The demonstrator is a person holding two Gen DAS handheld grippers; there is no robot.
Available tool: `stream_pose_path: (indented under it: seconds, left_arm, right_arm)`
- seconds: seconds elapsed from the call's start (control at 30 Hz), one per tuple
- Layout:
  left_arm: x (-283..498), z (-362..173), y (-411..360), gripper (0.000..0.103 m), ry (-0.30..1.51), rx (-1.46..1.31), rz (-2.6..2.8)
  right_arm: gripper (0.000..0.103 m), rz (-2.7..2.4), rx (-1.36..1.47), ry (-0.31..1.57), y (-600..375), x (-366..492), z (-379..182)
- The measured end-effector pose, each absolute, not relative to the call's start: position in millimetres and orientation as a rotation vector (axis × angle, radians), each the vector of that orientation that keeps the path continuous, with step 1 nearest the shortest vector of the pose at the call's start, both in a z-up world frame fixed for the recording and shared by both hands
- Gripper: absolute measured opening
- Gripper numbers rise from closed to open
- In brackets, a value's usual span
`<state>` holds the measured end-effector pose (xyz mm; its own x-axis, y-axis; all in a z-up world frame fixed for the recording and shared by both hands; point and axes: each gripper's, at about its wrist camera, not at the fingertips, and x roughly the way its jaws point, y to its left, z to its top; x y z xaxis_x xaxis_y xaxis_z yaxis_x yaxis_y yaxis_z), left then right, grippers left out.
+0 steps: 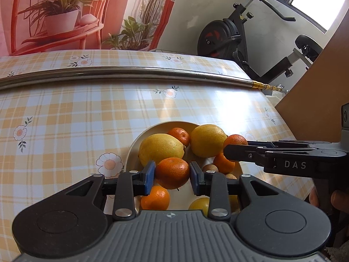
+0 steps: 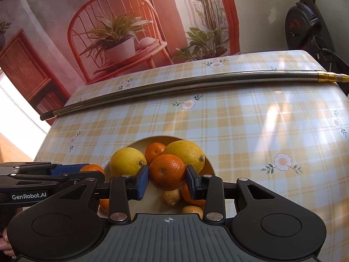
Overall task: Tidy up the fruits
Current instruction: 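Carry both mandarins over the white plate, then lower both mandarins into the plate and open both grippers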
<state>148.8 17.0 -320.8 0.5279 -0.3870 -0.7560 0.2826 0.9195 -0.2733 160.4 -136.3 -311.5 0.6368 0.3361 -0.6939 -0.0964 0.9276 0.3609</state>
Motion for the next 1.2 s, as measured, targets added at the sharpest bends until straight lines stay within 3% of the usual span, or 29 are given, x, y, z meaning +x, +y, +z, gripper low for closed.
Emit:
stream_pose_path:
  seconds: [1.2]
  left_arm:
    - [127.3,-354.1,12.3,0.036,1.057,-0.163,-0.478]
  right_arm:
    - [0.034,0.299,0.27,0.905,-120.2,163.6,-328.0]
